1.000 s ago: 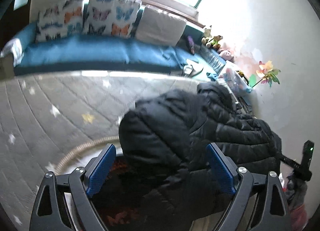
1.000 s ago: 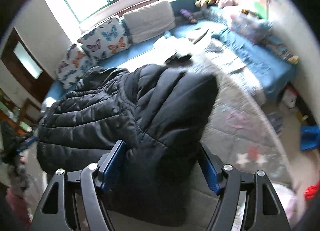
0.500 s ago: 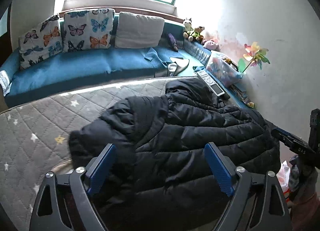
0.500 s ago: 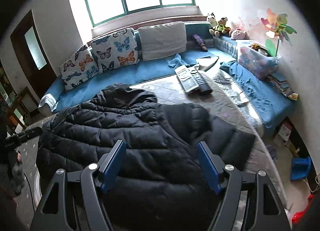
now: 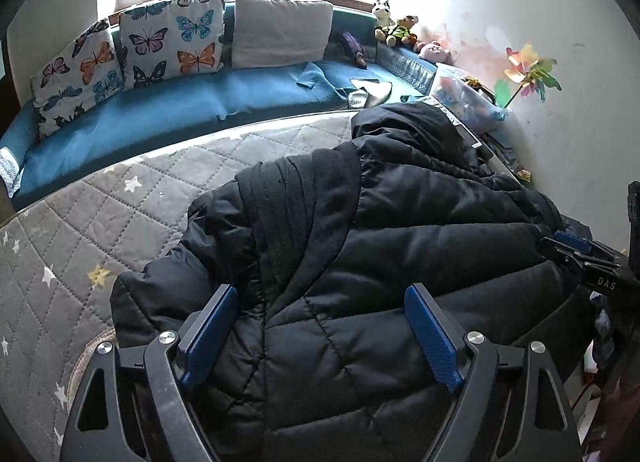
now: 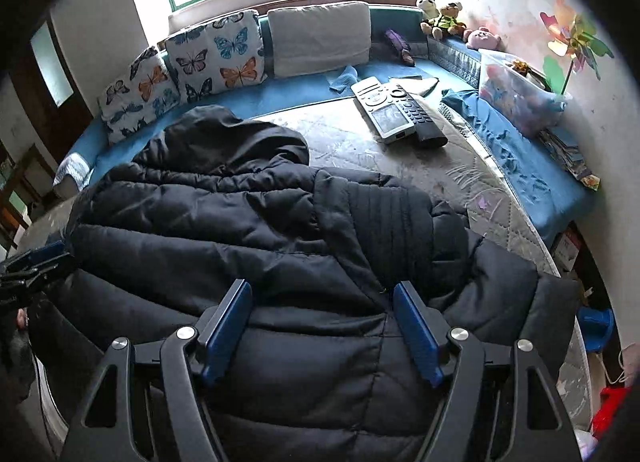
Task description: Fold large clothes
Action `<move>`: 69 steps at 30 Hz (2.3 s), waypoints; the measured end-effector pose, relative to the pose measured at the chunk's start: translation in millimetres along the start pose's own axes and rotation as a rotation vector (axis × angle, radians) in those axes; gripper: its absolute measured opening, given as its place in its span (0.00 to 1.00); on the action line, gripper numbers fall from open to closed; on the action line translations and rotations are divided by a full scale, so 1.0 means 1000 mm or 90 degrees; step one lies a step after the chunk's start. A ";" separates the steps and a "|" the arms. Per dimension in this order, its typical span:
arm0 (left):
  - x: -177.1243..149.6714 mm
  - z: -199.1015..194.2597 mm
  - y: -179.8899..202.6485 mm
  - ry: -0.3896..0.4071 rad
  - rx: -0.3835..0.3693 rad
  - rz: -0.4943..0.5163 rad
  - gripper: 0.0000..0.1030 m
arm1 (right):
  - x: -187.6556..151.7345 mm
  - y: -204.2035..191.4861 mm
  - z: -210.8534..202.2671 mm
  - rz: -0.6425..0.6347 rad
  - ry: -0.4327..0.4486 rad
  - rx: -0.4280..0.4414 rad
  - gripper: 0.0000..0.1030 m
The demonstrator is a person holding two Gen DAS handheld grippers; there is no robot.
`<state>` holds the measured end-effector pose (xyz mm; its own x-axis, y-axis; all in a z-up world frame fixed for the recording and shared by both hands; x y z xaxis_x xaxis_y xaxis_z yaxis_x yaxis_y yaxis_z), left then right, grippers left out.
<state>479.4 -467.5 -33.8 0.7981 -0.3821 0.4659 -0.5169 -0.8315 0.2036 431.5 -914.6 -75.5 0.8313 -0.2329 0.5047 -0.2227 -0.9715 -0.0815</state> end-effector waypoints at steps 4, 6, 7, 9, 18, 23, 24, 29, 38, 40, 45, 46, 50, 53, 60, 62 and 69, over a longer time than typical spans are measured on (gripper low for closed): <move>-0.005 -0.011 0.003 0.017 0.025 0.014 0.89 | -0.006 -0.005 -0.011 -0.015 0.016 -0.020 0.78; -0.010 -0.023 0.008 0.039 0.046 0.032 0.89 | -0.010 -0.011 -0.021 -0.028 0.033 -0.040 0.78; -0.013 -0.030 0.011 0.048 0.052 0.038 0.89 | -0.013 -0.014 -0.028 -0.035 0.043 -0.048 0.78; -0.021 -0.043 0.018 0.071 0.058 0.049 0.89 | -0.016 -0.017 -0.037 -0.041 0.058 -0.047 0.78; -0.060 -0.102 0.049 0.150 0.088 0.071 0.89 | -0.039 -0.038 -0.079 -0.052 0.137 -0.067 0.81; -0.087 -0.130 0.064 0.180 0.096 0.063 0.90 | -0.053 -0.051 -0.098 -0.054 0.176 -0.084 0.85; -0.093 -0.135 0.065 0.185 0.093 0.057 0.90 | -0.054 -0.052 -0.100 -0.050 0.181 -0.085 0.85; -0.120 -0.152 0.069 0.198 0.079 0.037 0.90 | -0.071 -0.060 -0.106 -0.020 0.195 -0.064 0.85; -0.158 -0.168 0.072 0.197 0.085 0.031 0.90 | -0.098 -0.075 -0.122 -0.017 0.215 -0.094 0.86; -0.159 -0.173 0.073 0.202 0.087 0.032 0.90 | -0.103 -0.079 -0.127 -0.017 0.217 -0.106 0.86; -0.168 -0.185 0.081 0.222 0.111 0.055 0.90 | -0.119 -0.083 -0.144 -0.016 0.226 -0.115 0.86; -0.168 -0.187 0.081 0.224 0.113 0.059 0.90 | -0.121 -0.085 -0.147 -0.017 0.228 -0.116 0.86; -0.174 -0.195 0.082 0.232 0.117 0.062 0.90 | -0.130 -0.092 -0.163 -0.024 0.244 -0.130 0.86; -0.179 -0.202 0.081 0.240 0.118 0.062 0.90 | -0.133 -0.099 -0.179 -0.036 0.271 -0.143 0.86; -0.181 -0.203 0.074 0.257 0.117 0.052 0.90 | -0.129 -0.107 -0.178 -0.042 0.323 -0.145 0.95; -0.178 -0.201 0.072 0.259 0.115 0.046 0.90 | -0.128 -0.107 -0.170 -0.041 0.326 -0.140 0.95; -0.164 -0.195 0.073 0.305 0.102 0.026 0.91 | -0.122 -0.105 -0.160 -0.023 0.386 -0.124 0.95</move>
<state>250.1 -387.2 72.3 0.5268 -0.2183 0.8215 -0.4600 -0.8859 0.0596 271.9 -776.8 8.5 0.4162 -0.0782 0.9059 -0.3364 -0.9388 0.0735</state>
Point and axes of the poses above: each gripper's, at about its wrist camera, not at the fingertips, and z roughly the way its jaws point, y to its right, x to its top, the point moved 4 cm from there along z, roughly the way its jaws point, and after that the axes turned 6 degrees about -y, right-handed, at the moved point
